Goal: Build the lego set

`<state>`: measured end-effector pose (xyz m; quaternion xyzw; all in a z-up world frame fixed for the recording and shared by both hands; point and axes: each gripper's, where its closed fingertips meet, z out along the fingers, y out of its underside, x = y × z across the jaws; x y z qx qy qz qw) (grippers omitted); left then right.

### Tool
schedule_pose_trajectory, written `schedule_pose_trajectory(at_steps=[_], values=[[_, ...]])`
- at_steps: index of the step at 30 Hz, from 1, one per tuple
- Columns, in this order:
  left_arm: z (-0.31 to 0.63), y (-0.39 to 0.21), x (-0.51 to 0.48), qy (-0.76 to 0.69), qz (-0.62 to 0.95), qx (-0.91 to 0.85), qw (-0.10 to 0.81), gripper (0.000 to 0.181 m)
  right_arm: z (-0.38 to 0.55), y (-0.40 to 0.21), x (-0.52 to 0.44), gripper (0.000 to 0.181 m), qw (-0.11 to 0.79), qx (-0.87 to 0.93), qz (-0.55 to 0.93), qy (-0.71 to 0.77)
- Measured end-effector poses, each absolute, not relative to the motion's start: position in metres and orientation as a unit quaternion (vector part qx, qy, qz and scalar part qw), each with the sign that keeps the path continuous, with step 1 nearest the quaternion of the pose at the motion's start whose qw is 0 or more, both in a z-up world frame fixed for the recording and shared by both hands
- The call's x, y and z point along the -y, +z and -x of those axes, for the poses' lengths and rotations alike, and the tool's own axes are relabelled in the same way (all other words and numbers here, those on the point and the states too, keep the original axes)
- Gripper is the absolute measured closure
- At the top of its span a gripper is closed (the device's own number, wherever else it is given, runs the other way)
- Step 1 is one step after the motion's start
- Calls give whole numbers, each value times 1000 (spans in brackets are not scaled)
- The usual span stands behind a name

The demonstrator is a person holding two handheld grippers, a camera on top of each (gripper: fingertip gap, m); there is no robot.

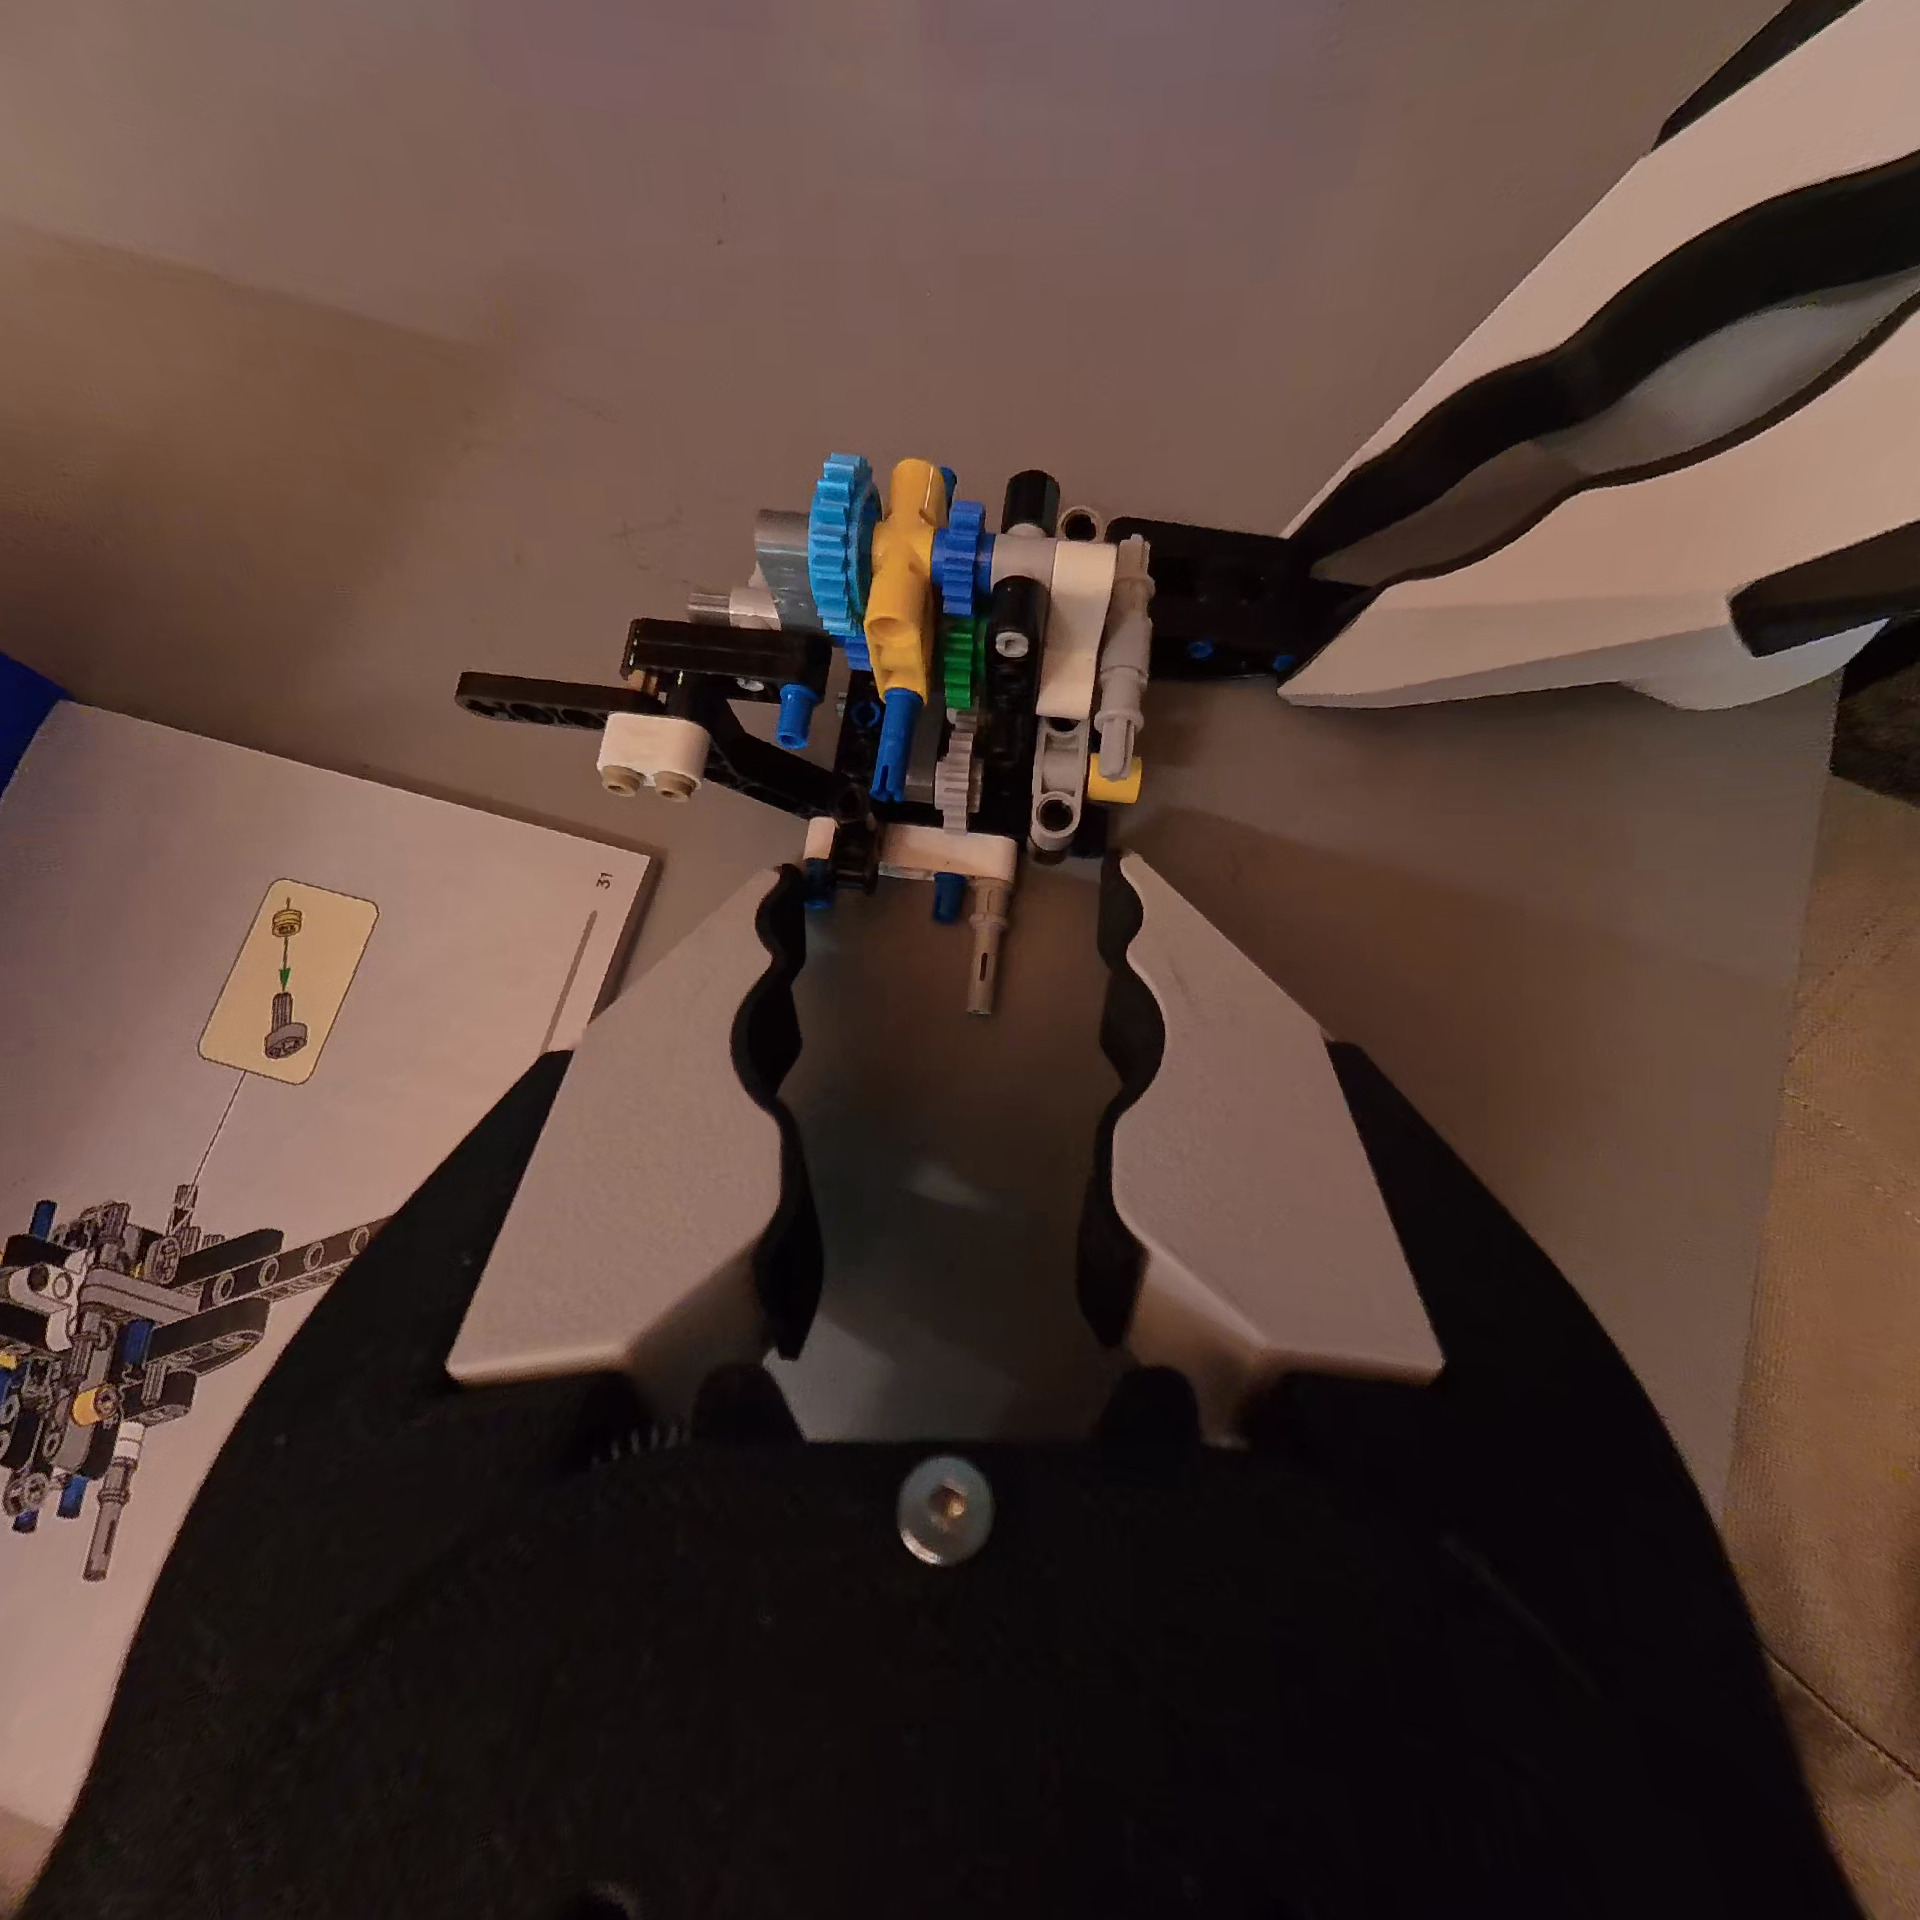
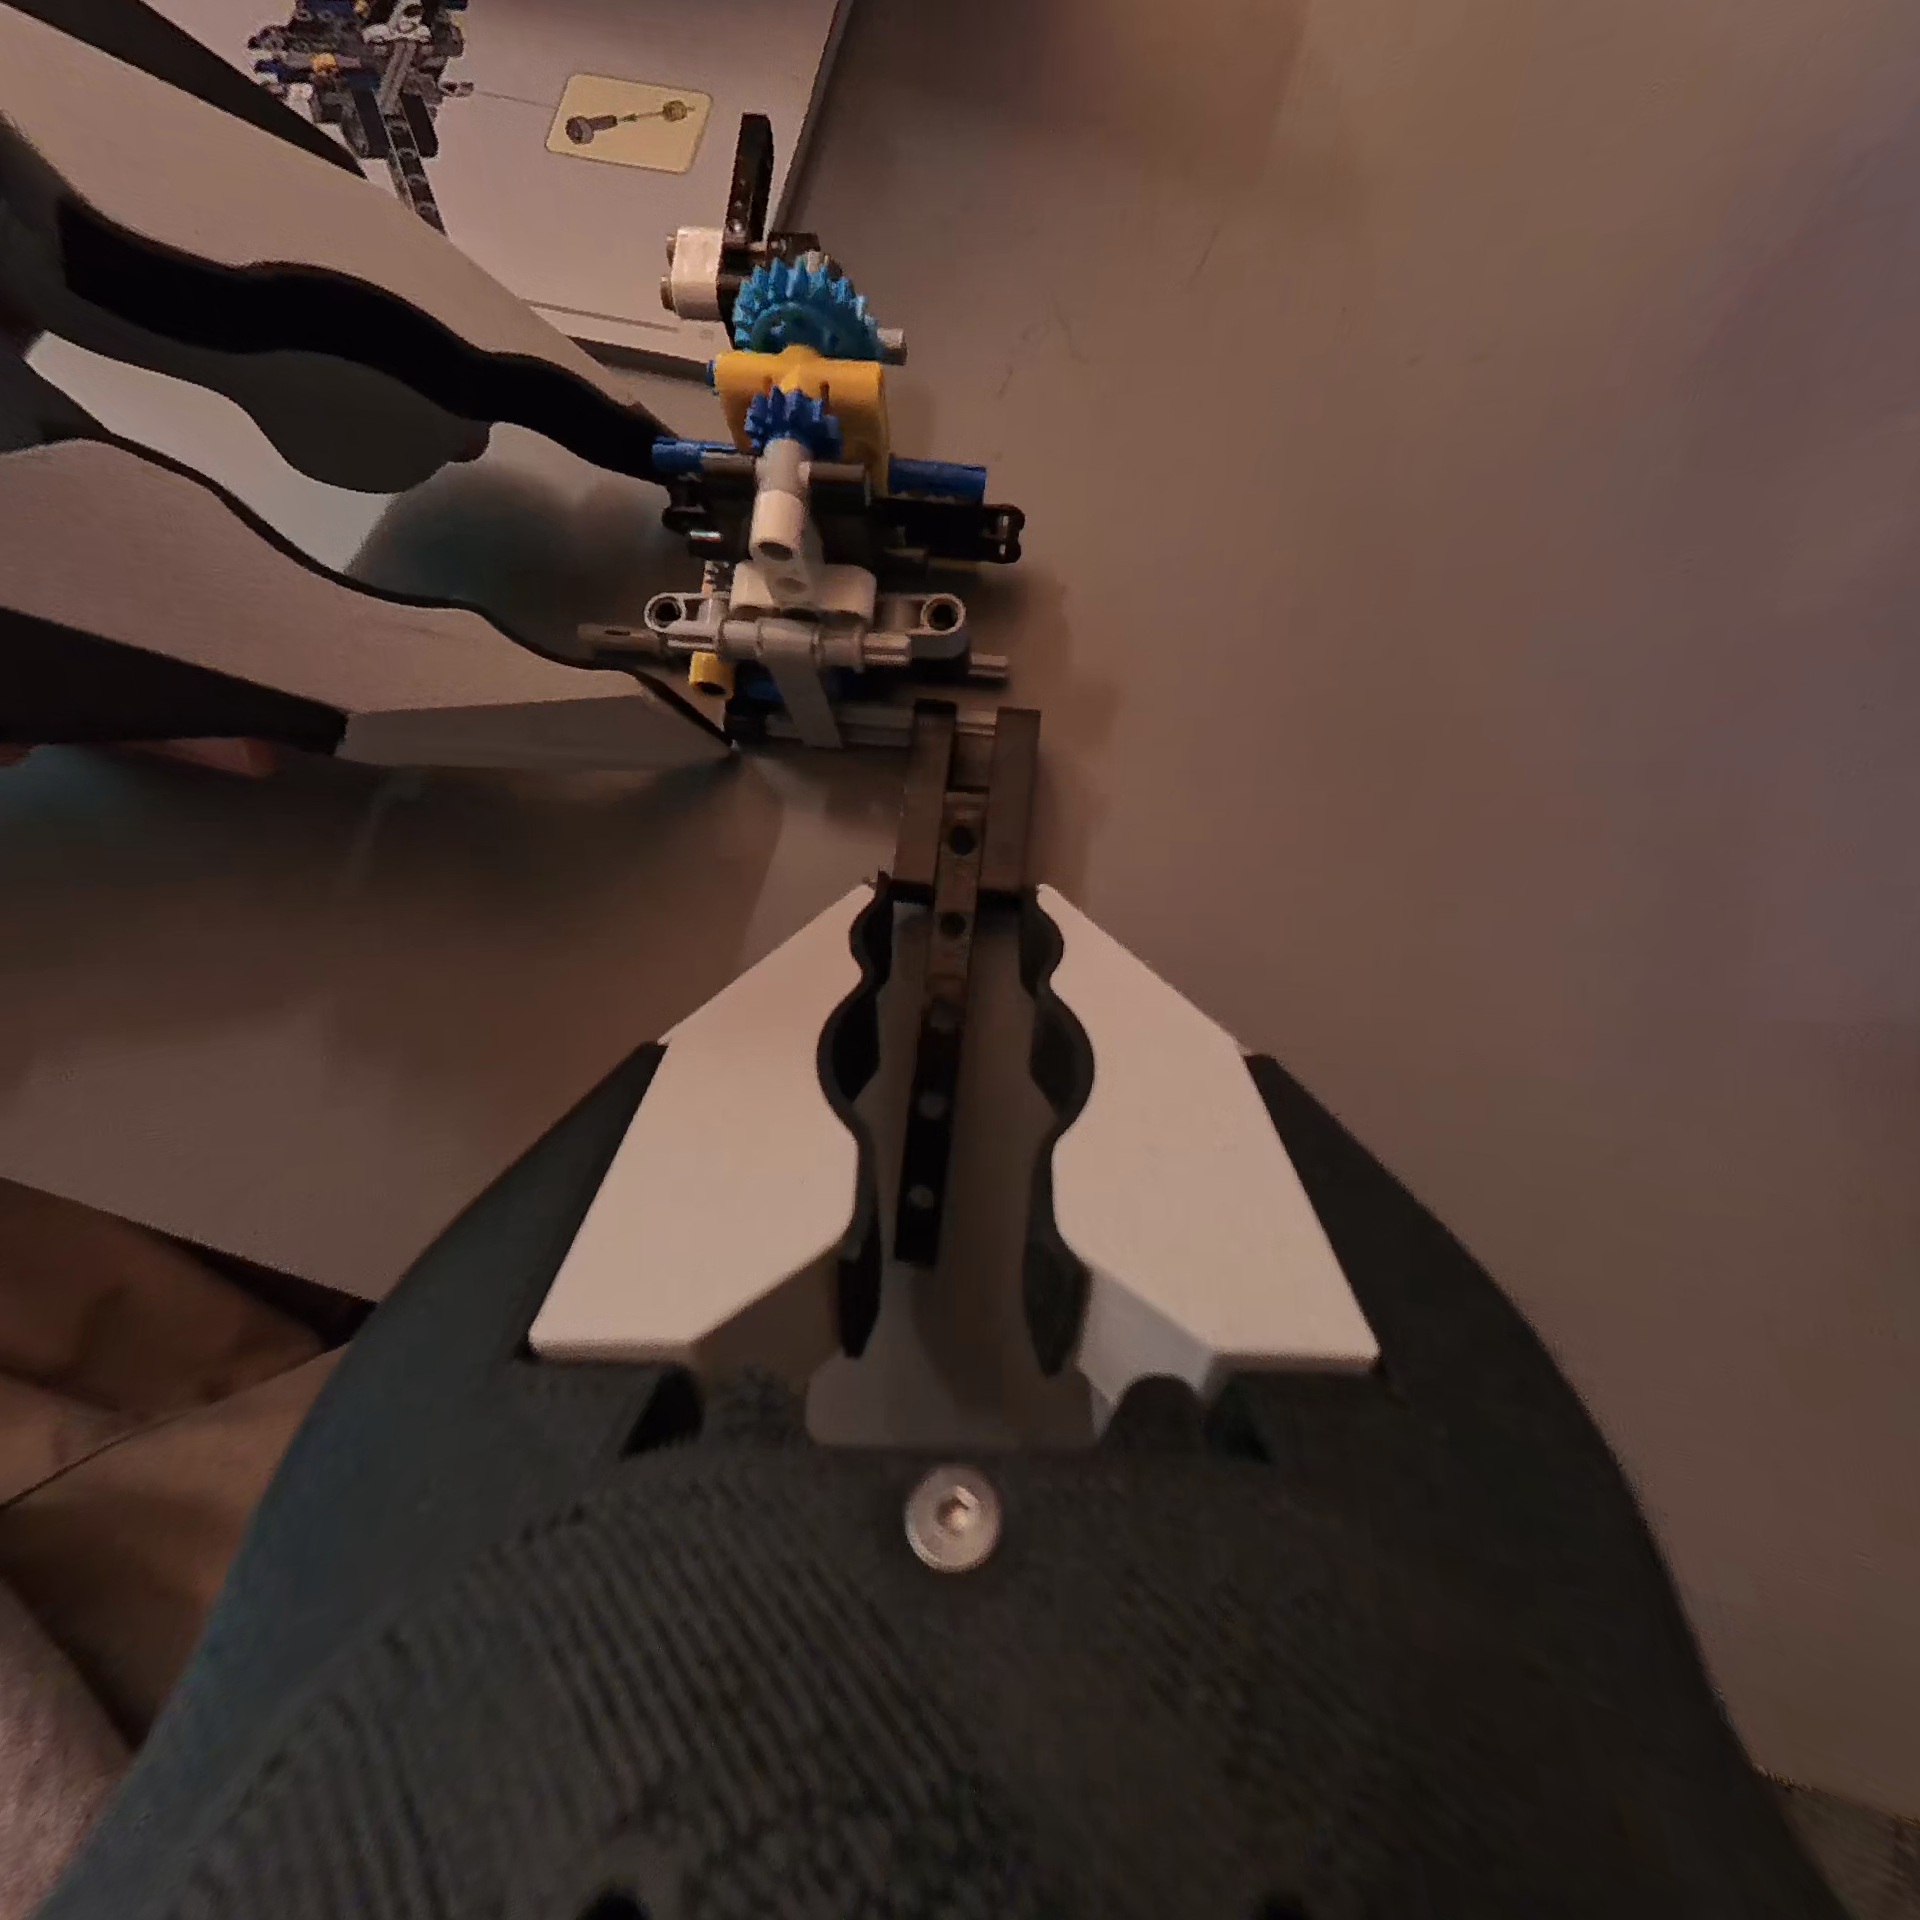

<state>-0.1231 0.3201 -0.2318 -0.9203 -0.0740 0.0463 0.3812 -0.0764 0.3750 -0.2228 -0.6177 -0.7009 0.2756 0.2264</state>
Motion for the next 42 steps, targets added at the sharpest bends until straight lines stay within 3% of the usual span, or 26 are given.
schedule_pose_trajectory(at_steps=[1, 11, 25, 36, 42], values=[[123, -232, -320, 46, 920, 74, 381, 125, 76, -223, -375, 158, 224, 701, 618, 278], [122, -232, -320, 38, 921, 74, 381, 124, 75, -221, -376, 158, 190, 695, 615, 320], [123, -232, -319, 36, 920, 80, 381, 119, 77, -223, -386, 158, 220, 690, 620, 303], [123, -232, -319, 36, 920, 81, 381, 118, 78, -222, -417, 158, 268, 672, 634, 273], [124, -232, -319, 37, 920, 83, 381, 118, 85, -199, -416, 147, 342, 677, 591, 276]])
